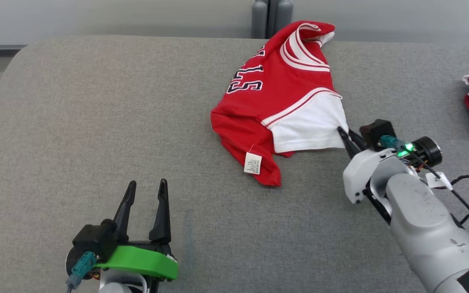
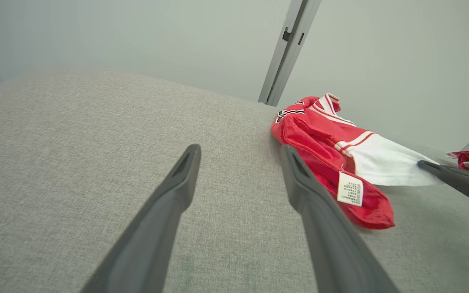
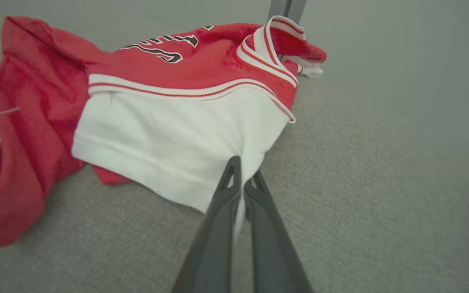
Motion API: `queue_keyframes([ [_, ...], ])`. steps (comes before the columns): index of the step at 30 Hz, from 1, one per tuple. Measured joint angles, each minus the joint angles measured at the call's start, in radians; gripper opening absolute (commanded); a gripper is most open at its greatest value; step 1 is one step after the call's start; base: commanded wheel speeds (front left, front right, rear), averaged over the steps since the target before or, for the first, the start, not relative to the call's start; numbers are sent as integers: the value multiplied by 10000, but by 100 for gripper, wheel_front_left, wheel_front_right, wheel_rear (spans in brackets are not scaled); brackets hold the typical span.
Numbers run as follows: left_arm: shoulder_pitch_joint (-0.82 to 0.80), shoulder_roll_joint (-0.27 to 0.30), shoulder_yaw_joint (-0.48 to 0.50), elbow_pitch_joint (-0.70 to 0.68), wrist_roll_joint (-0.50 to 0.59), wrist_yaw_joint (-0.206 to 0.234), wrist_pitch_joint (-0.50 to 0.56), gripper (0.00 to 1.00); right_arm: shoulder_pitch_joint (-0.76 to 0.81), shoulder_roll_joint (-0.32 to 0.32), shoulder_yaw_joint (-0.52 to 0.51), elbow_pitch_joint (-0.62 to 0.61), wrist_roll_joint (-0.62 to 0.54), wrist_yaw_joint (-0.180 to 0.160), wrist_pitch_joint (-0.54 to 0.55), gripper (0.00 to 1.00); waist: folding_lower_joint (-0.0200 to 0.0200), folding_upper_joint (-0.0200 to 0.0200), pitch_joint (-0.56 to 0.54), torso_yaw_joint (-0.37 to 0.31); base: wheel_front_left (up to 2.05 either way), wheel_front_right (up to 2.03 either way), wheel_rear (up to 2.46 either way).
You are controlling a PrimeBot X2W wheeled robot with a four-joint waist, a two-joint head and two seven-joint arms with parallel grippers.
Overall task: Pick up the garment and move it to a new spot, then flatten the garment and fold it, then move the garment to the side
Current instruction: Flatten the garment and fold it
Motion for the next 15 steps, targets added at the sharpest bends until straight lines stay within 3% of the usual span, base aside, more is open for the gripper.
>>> queue_keyframes([
  [9, 152, 0, 48, 19, 96, -31, 0, 100, 1627, -989, -2069, -2840, -155, 0, 1244, 0, 0, 0, -279, -542, 0, 0, 0],
  [15, 148, 0, 12, 71, 100, -75, 0, 100, 3374, -1147, -3348, -5005, -291, 0, 2621, 0, 0, 0, -207, -736, 0, 0, 0],
])
